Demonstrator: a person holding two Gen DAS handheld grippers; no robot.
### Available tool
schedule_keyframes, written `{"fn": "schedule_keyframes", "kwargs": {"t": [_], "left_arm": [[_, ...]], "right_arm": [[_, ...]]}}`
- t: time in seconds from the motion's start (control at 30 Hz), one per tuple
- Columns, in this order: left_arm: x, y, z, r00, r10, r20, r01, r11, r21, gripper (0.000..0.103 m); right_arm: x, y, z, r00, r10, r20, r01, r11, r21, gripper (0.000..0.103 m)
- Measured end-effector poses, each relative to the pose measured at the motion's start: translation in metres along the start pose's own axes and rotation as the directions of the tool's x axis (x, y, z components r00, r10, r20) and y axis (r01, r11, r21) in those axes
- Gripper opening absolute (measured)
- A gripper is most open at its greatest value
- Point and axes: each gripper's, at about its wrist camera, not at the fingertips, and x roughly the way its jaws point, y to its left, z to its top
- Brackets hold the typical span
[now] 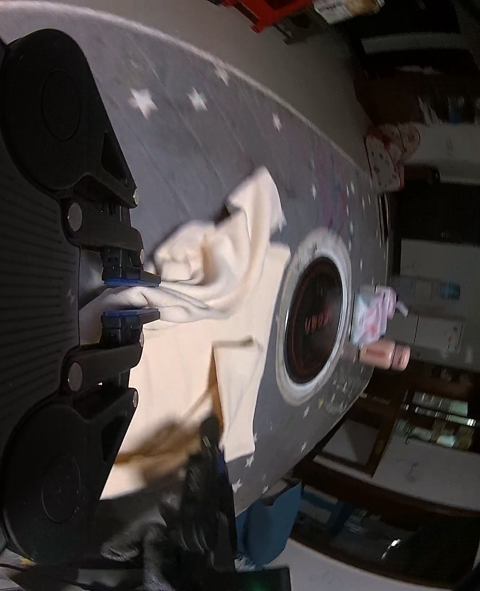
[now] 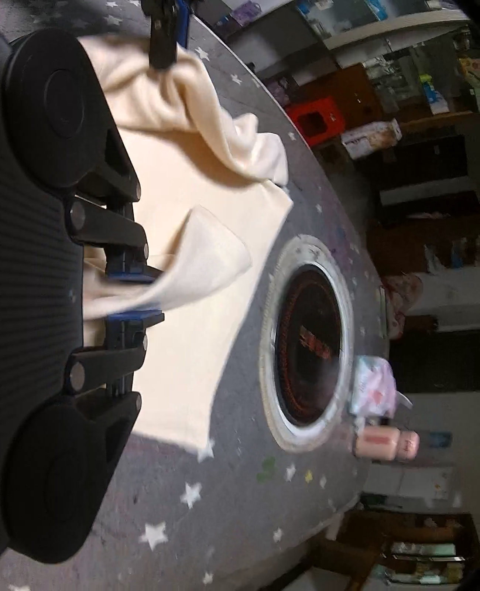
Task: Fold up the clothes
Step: 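Grasp the cream sweatshirt edges with the left tool while the right tool grasps another edge, then lift and lay the sweatshirt flat with both tools, then open both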
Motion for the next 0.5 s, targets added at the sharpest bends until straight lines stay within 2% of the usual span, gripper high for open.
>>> {"fn": "schedule_keyframes", "kwargs": {"t": [0.23,0.4,0.5], "left_arm": [[-0.028,0.027,-0.031,0.999,0.045,-0.012,-0.045,0.998,-0.037,0.012],[-0.035,0.038,-0.053,0.998,0.034,-0.052,-0.036,0.998,-0.043,0.011],[-0.035,0.039,-0.062,0.997,0.029,-0.074,-0.031,0.999,-0.034,0.011]], "right_arm": [[-0.061,-0.02,-0.016,0.986,-0.125,0.107,0.12,0.991,0.05,0.01],[-0.117,-0.048,-0.049,0.969,-0.205,0.14,0.177,0.966,0.187,0.011],[-0.133,-0.064,-0.078,0.959,-0.277,0.065,0.252,0.933,0.259,0.035]]}}
